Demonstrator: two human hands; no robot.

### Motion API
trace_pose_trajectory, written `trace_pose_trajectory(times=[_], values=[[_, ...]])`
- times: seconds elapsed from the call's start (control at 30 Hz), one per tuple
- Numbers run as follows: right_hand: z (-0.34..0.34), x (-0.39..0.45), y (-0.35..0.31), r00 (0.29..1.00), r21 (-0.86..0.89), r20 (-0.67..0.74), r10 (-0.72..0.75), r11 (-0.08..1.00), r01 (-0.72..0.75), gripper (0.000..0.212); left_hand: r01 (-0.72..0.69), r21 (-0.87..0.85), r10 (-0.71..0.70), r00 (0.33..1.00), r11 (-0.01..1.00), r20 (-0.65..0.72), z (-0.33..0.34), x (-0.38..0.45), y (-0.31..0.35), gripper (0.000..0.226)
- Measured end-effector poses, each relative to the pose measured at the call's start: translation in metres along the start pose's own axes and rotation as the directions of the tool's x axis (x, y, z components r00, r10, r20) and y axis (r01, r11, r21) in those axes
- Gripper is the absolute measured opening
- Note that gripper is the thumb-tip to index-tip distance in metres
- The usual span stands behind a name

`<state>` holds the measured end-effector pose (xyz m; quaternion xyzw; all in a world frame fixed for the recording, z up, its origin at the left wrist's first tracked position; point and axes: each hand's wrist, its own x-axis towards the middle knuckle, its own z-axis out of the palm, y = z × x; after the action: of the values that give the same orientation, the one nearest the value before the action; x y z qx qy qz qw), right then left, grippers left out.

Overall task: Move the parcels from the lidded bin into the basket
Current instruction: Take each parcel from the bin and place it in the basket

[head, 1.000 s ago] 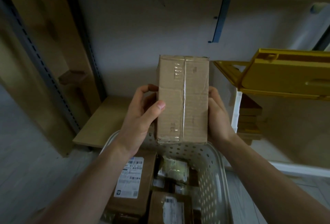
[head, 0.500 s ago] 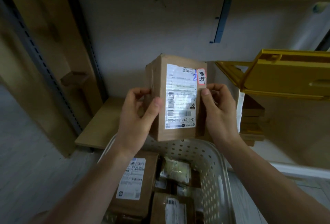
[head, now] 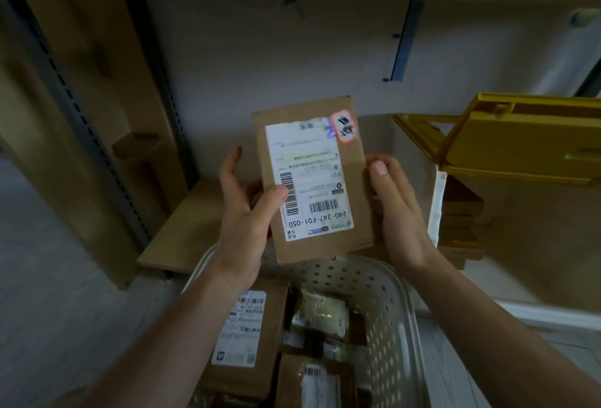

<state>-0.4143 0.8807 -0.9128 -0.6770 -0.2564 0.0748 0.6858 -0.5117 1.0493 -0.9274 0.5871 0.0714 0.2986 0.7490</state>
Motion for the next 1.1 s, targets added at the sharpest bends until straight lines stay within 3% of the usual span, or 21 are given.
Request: trace_pose_trajectory(times=[0.07, 0.13, 0.2, 0.27, 0.33, 0.47, 0.57, 0.63, 0.67, 0.83, 1.0, 1.1], values=[[-0.003, 0.000, 0.002, 0.968, 0.092, 0.218, 0.124, 0.985, -0.147, 0.058, -0.021, -0.084, 0.019, 0.999, 0.996, -0.031, 0.001, 0.003, 0.000, 0.099], [-0.005, 0.000, 0.004, 0.925, 0.137, 0.338, 0.176, 0.963, -0.233, 0.076, -0.039, -0.145, 0.031, 0.998, 0.989, -0.057, 0.000, 0.005, 0.001, 0.100], [-0.005, 0.001, 0.005, 0.936, 0.166, 0.313, 0.159, 0.962, -0.219, 0.085, -0.044, -0.157, 0.032, 0.996, 0.987, -0.080, -0.003, 0.006, 0.004, 0.097], [-0.006, 0.004, 0.005, 0.971, 0.191, 0.194, 0.143, 0.965, -0.180, 0.089, -0.024, -0.137, 0.014, 0.997, 0.990, -0.076, -0.007, 0.007, 0.005, 0.092], [-0.009, 0.007, 0.005, 0.984, 0.238, 0.109, 0.142, 0.957, -0.165, 0.087, 0.018, -0.158, -0.029, 0.998, 0.987, -0.064, -0.011, 0.008, 0.006, 0.084], [-0.012, 0.007, 0.008, 0.991, 0.187, 0.104, 0.080, 0.977, -0.098, 0.067, 0.101, -0.167, -0.110, 0.993, 0.981, -0.044, -0.016, 0.007, 0.006, 0.065], [-0.009, 0.004, 0.007, 0.997, 0.131, 0.070, -0.030, 0.991, 0.021, 0.062, 0.170, -0.151, -0.179, 0.982, 0.974, -0.052, -0.014, 0.004, 0.008, 0.093], [-0.008, 0.004, 0.004, 0.995, 0.100, 0.067, -0.074, 0.993, 0.068, 0.067, 0.167, -0.158, -0.180, 0.981, 0.973, -0.071, -0.014, 0.003, 0.011, 0.116], [-0.008, 0.004, 0.003, 0.995, 0.096, 0.056, -0.081, 0.993, 0.075, 0.068, 0.148, -0.157, -0.162, 0.983, 0.976, -0.085, -0.016, 0.003, 0.011, 0.118], [-0.008, 0.002, 0.000, 0.995, 0.125, -0.010, -0.101, 0.987, 0.102, 0.061, 0.115, -0.069, -0.119, 0.991, 0.991, -0.063, -0.019, 0.003, 0.013, 0.095], [-0.016, 0.006, -0.003, 0.984, 0.226, -0.152, -0.094, 0.966, 0.127, 0.041, 0.181, 0.054, -0.173, 0.976, 0.982, -0.136, -0.020, 0.005, 0.011, 0.046], [-0.019, 0.007, -0.005, 0.987, 0.226, -0.135, -0.087, 0.967, 0.116, 0.031, 0.225, 0.048, -0.219, 0.969, 0.973, -0.112, -0.017, 0.005, 0.009, 0.045]])
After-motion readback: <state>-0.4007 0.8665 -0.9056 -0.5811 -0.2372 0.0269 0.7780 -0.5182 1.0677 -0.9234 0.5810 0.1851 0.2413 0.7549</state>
